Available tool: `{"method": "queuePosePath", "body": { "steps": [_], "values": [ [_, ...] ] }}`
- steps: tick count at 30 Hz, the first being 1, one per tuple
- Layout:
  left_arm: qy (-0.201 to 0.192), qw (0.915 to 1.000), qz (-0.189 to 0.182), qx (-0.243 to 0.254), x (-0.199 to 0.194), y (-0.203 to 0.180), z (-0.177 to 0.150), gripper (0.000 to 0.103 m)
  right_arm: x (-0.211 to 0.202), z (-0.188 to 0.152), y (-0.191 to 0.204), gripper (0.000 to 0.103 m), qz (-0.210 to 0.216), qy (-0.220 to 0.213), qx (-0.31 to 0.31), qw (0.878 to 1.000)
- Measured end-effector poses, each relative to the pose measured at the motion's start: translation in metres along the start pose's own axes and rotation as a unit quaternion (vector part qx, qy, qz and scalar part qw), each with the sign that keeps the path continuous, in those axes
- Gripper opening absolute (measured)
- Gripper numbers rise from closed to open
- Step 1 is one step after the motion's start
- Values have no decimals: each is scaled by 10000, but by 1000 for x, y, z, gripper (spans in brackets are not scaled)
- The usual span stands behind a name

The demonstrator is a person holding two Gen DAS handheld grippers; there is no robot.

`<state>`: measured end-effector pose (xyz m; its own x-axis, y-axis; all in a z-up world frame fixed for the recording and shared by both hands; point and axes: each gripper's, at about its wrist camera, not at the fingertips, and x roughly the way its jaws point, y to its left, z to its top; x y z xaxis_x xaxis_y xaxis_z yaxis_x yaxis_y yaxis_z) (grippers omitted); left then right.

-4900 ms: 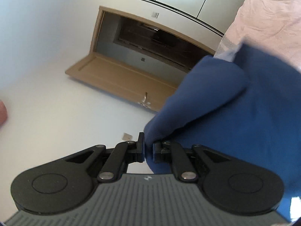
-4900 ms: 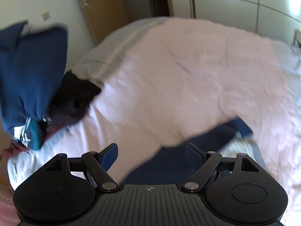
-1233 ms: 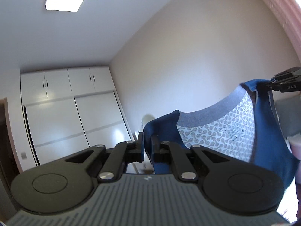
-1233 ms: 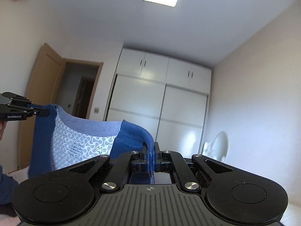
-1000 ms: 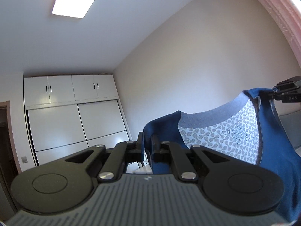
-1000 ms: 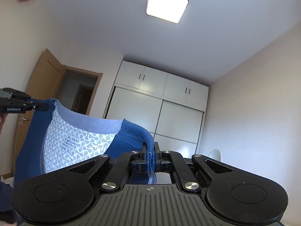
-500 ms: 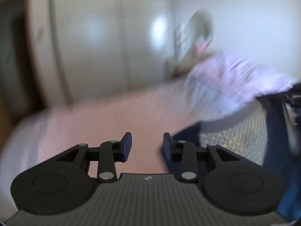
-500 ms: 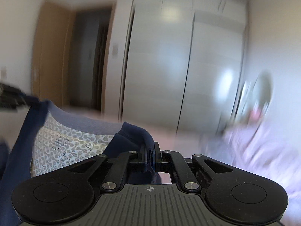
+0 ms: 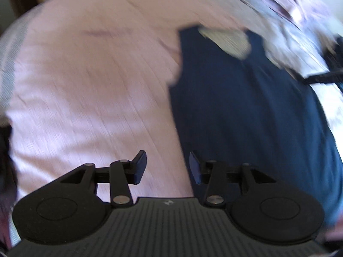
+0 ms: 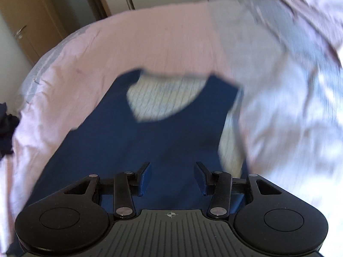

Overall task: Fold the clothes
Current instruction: 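Lower the navy top flat onto the bed and open both grippers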

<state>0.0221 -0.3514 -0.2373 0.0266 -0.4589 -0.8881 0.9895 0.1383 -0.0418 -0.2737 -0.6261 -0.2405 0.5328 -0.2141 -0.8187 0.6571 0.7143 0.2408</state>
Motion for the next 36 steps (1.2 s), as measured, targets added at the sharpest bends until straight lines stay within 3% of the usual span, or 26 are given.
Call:
{"method": "queuePosePath", "body": {
  "steps": [4,7,12,15,17,18,19,22,25,27,32,34,35,36],
  "values": [
    [146,9973,-625,356,-24,-17,-53,44,-36,-48,42,47,207,274,113,9993],
    [154,9906,-1212,622,-39,-24,-94,45,-63,-91,84,47,533,518,67,9972],
    [5,9787,-1854,879,-56,-38,-145,47,-87,-158,165,47,1160,847,-555,9881],
    [-133,9795,-1739,1013,-55,-47,-160,47,-87,-185,205,47,1268,953,-1133,9808],
    [-96,9818,-1507,1149,-47,-54,-169,41,-81,-198,223,47,1078,1061,-1517,9768],
    [-44,9819,-1371,1302,-42,-59,-173,29,-76,-202,230,47,958,1115,-1736,9738],
    [-13,9815,-1147,1533,-39,-66,-175,2,-72,-206,236,47,841,1156,-1934,9707],
    [-224,9770,-760,1979,-50,-74,-186,0,-60,-211,242,47,572,1243,-2356,9622],
    [-372,9690,-652,2355,-87,-78,-208,0,-57,-211,243,47,514,1394,-2572,9549],
    [-239,9627,-645,2616,-100,-85,-225,0,-65,-214,247,3,619,1455,-2705,9496],
    [317,9619,-680,2628,-97,-95,-255,0,-72,-229,252,3,882,1912,-2651,9409],
    [344,9691,-763,2322,-101,-88,-254,9,-73,-235,245,3,887,2069,-2425,9437],
    [331,9729,-818,2138,-104,-85,-252,11,-76,-237,239,3,848,2071,-2257,9481],
    [308,9768,-830,1950,-107,-80,-248,19,-82,-238,231,4,766,1992,-2030,9556]
  ]
}}
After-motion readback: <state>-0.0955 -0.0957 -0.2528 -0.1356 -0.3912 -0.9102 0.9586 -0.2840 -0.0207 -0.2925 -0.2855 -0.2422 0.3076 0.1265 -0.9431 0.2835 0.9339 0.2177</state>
